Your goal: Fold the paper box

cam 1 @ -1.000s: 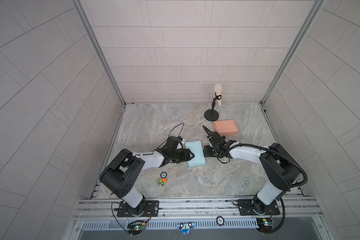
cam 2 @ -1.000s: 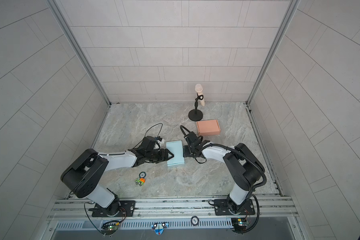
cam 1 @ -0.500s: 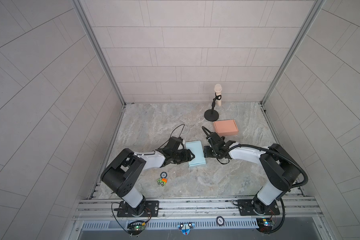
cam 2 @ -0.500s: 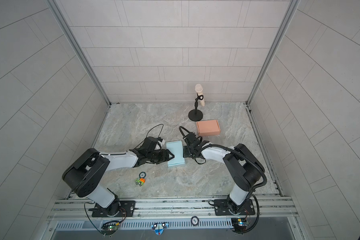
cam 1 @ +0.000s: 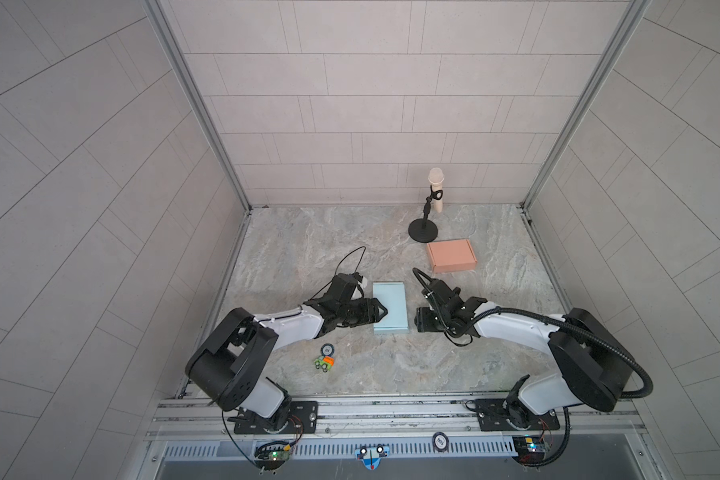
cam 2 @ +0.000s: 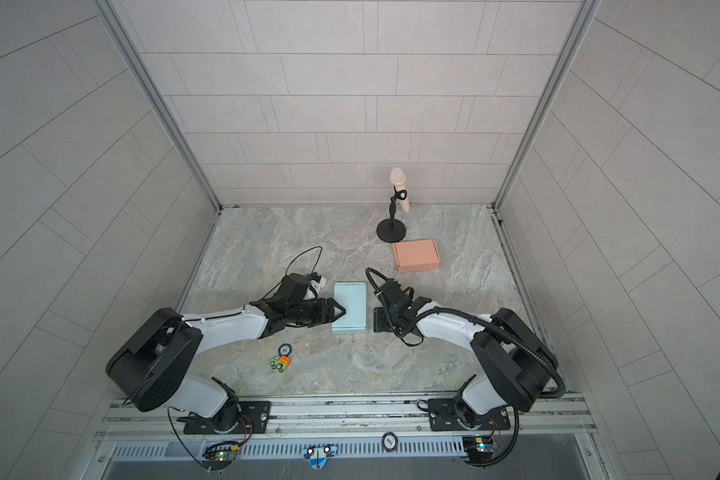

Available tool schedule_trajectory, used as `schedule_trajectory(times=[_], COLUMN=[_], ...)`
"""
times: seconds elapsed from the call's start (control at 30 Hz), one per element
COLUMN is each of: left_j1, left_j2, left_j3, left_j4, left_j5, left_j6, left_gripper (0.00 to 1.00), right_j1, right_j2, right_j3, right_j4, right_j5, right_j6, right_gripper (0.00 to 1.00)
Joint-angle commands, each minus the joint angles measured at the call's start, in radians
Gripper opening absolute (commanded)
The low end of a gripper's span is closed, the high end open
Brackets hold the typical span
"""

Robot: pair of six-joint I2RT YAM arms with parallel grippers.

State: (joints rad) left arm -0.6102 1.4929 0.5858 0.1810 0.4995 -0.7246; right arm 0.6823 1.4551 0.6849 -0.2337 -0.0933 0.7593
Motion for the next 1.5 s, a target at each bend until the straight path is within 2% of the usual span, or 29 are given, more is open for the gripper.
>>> schedule_trajectory(times=[0.0, 0.3, 0.67, 0.9, 1.1, 1.47], left_j1=[-0.036, -0.065, -0.086, -0.116, -0.101, -0.068], left_j2=[-0.024, -0.024, 0.004, 0.04, 0.014, 0.014], left_j3=[-0.036, -0.063, -0.066, -0.08, -0.074, -0.075], left_j4=[-0.014, 0.046, 0.114, 0.202, 0.135, 0.131], left_j5=[-0.031, -0.036, -0.023, -0.008, -0.027, -0.008], left_j6=[-0.01, -0.055, -0.094, -0.153, -0.118, -0.101], left_gripper=[0.71, 0.69, 0.66, 0.65, 0.65, 0.65], right_j1=[0.034, 0.113, 0.133, 0.166, 0.163, 0.088], right_j2=[-0.042, 0.014, 0.055, 0.08, 0.025, -0.047], right_j3=[-0.02, -0.01, 0.027, 0.048, 0.014, -0.06], right_j4=[-0.022, 0.007, 0.024, 0.083, 0.008, -0.029], right_j5=[0.025, 0.034, 0.031, -0.014, 0.038, 0.067], right_j6=[0.059, 0.09, 0.081, 0.071, 0.074, 0.089], right_gripper=[0.63, 0.64, 0.63, 0.63, 0.64, 0.64])
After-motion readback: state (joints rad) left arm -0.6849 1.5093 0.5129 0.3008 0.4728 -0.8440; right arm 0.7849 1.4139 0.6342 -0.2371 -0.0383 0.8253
